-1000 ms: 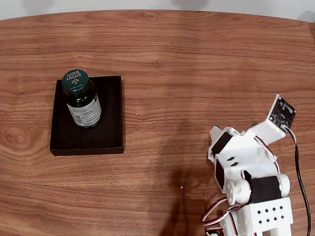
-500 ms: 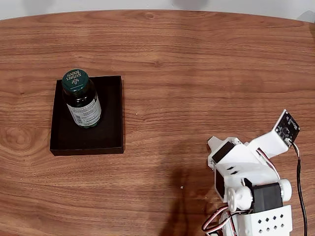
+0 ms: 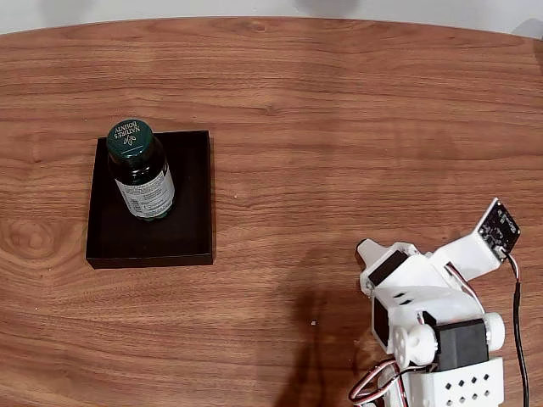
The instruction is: Pick up the pill bottle and place it in the black box.
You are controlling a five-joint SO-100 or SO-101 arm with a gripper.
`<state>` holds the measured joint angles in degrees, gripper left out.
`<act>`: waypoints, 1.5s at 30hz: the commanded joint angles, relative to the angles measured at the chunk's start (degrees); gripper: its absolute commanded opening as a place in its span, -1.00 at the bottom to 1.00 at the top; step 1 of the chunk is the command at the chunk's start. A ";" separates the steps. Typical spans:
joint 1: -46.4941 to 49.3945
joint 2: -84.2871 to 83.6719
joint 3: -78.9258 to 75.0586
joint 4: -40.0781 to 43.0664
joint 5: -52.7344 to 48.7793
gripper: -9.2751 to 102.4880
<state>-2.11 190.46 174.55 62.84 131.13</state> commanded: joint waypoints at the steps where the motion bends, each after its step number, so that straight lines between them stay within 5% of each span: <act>1: -0.44 0.88 -0.97 1.23 1.76 -0.56; 26: -2.02 0.88 -0.97 21.09 36.65 -0.57; 45: -0.79 0.88 -0.97 22.85 38.76 -0.57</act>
